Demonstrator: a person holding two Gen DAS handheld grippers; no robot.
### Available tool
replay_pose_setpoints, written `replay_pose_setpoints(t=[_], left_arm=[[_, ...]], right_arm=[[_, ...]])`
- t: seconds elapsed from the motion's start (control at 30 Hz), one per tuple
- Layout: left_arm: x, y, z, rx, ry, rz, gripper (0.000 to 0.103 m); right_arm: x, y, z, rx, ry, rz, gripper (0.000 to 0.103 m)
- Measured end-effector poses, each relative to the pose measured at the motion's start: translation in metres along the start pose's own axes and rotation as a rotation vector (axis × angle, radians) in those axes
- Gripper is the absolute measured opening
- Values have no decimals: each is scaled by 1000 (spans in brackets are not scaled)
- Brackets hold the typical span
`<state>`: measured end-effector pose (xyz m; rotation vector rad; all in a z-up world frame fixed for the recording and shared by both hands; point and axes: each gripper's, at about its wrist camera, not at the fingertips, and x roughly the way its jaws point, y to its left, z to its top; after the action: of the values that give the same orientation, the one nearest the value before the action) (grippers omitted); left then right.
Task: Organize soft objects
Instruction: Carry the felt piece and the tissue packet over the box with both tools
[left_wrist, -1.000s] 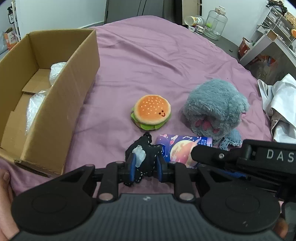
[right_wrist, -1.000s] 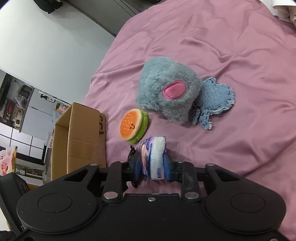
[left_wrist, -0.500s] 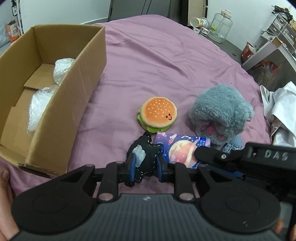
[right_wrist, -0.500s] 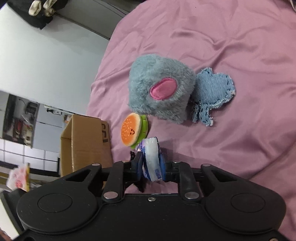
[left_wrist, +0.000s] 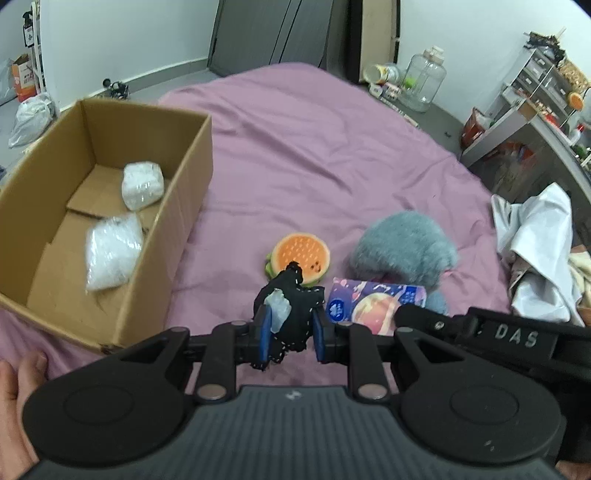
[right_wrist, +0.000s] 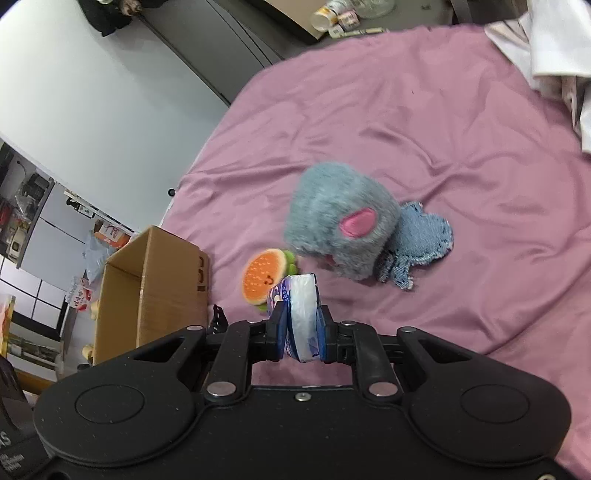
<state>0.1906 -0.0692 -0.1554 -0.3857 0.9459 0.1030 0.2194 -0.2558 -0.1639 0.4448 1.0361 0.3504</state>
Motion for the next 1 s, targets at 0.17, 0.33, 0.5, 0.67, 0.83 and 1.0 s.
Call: replay_pose_setpoints(t=[0.17,0.33,0.5,0.67,0.83,1.0], left_arm=[[-17,-2,7,18,-20,-15,22],[-33,-2,15,42,-36,-39,22],[-49,1,21,60,-55,-52,22],[-63,9,30,67,-57,-57,22],[-76,17,36,79,-74,-62,22],[-89,31,44,86,-88,-61,22]], right_arm=[[-13,15,0,-28,-32,-21,17],[-25,26,-1,-39,-71,-41,17],[-40,35,4,-41,-114,-40,17],[-53,47,7,-51,-157,-34,17],[-61,58,6,-61,-179,-37,17],[-67,72,3,-95,-206,-29,17]])
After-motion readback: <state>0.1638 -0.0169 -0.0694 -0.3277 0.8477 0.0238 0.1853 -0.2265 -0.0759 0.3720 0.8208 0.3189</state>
